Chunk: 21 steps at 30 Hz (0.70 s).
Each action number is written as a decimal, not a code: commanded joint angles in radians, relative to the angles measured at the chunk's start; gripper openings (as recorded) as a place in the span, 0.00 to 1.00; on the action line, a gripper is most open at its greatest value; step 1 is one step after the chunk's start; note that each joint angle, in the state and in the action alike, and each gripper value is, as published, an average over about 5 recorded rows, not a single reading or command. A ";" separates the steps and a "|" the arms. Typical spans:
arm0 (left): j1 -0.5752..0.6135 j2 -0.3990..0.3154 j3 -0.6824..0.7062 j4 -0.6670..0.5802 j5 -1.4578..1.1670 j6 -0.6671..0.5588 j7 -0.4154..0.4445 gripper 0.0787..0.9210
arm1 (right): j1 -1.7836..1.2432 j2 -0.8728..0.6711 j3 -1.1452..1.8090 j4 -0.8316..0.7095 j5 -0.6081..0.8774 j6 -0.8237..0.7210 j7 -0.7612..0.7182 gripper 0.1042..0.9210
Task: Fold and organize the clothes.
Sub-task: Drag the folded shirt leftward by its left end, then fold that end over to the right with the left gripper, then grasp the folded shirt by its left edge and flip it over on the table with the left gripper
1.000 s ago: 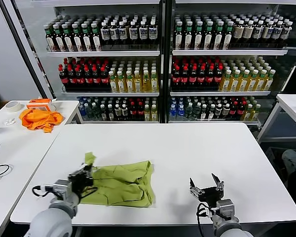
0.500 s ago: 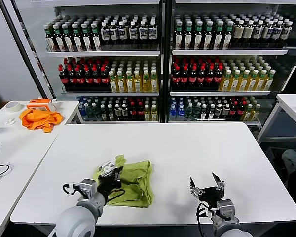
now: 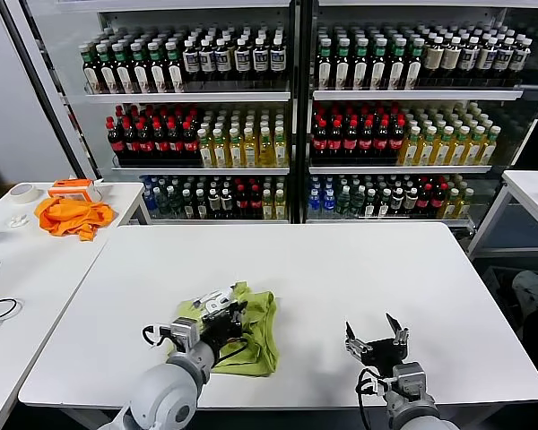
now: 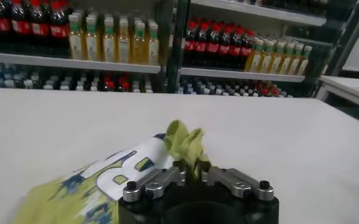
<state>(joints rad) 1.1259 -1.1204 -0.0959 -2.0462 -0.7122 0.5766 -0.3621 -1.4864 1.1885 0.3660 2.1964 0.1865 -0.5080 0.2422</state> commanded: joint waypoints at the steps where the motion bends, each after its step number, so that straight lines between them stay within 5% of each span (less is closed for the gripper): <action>1: -0.036 -0.097 0.003 -0.002 -0.087 -0.017 0.008 0.20 | 0.002 0.000 -0.001 -0.003 -0.002 0.000 0.000 0.88; 4: -0.021 -0.086 -0.050 -0.043 -0.084 -0.051 0.017 0.30 | 0.006 -0.003 -0.001 -0.002 -0.001 0.000 -0.001 0.88; 12: 0.135 0.106 -0.237 0.022 0.181 -0.135 0.064 0.58 | 0.049 -0.004 -0.015 -0.018 0.004 0.002 -0.006 0.88; 21: 0.218 0.097 -0.284 0.105 0.235 -0.056 0.025 0.86 | 0.065 -0.004 -0.020 -0.032 0.005 0.006 -0.009 0.88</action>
<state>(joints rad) 1.2388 -1.0710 -0.2776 -2.0197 -0.5989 0.5000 -0.3276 -1.4382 1.1859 0.3478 2.1712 0.1910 -0.5028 0.2337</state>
